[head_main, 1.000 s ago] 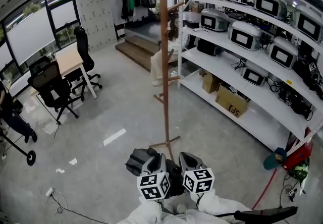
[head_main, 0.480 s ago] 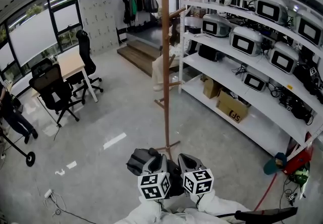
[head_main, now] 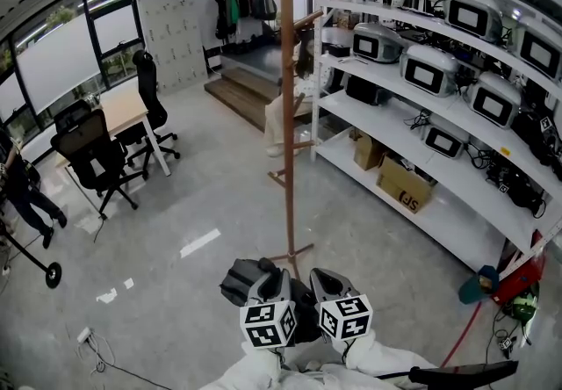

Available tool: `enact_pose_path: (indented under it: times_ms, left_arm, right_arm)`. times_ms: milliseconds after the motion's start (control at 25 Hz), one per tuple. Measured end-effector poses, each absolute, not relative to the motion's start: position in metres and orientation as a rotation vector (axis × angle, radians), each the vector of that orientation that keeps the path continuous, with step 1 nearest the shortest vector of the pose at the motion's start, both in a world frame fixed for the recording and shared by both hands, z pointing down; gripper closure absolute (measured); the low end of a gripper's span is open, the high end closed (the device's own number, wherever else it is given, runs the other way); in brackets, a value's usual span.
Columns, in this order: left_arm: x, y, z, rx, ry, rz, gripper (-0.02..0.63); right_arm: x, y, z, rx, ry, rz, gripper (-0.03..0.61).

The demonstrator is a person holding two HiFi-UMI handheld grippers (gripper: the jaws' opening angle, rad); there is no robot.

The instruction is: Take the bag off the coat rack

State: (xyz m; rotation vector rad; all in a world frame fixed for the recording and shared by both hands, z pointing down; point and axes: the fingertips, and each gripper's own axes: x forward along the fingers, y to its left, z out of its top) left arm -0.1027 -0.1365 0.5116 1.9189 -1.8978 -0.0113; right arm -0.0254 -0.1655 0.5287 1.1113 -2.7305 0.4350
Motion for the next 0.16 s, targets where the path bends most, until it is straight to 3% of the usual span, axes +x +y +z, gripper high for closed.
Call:
enact_pose_path:
  times_ms: [160]
  left_arm:
    - [-0.1004,-0.1381,0.5125,1.914,-1.899,-0.010,0.563]
  right_arm:
    - [-0.0215,-0.1672,0.5296,1.116,-2.728,0.437,0.568]
